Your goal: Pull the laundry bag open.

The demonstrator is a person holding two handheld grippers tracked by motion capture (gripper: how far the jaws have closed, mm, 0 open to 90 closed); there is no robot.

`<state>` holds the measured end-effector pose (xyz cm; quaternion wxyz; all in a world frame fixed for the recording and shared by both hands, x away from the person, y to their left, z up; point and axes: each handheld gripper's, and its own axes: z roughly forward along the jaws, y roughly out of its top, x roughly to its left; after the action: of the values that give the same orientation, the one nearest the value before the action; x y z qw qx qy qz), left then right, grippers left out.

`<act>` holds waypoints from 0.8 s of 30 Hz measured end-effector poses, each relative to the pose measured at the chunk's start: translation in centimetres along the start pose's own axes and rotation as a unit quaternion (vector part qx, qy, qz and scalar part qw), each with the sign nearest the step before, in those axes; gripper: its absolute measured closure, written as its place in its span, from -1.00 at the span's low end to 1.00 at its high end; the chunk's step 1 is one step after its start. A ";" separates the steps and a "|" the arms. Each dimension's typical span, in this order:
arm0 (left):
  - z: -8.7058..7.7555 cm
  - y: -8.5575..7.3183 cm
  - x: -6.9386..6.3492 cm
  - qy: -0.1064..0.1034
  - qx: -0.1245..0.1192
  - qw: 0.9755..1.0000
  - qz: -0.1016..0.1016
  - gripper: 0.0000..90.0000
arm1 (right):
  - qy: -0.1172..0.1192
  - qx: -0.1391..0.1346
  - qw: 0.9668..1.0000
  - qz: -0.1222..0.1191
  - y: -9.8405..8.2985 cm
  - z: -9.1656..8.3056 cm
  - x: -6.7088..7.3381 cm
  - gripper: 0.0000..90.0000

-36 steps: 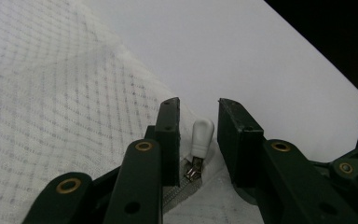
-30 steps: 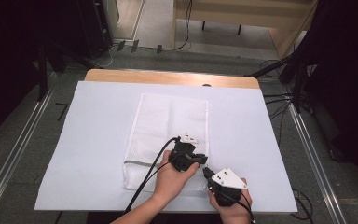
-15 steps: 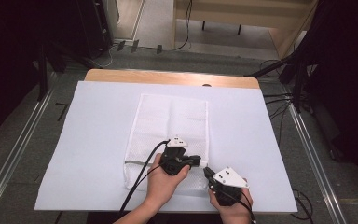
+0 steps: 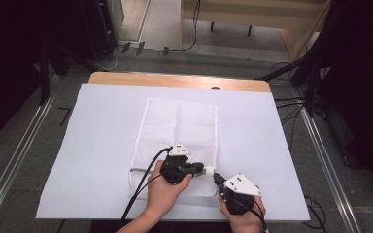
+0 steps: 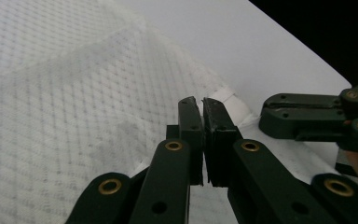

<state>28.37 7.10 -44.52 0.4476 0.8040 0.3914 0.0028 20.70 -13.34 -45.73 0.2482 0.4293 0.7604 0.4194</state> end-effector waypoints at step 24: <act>-6.8 -3.0 5.1 0.058 -0.026 0.997 -0.030 0.95 | -0.019 0.003 1.000 -0.007 0.1 -0.3 -0.3 1.00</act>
<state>27.57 16.06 -44.41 0.4449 0.7782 0.4408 0.0464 20.71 -13.66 -45.47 0.2646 0.4325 0.7596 0.4073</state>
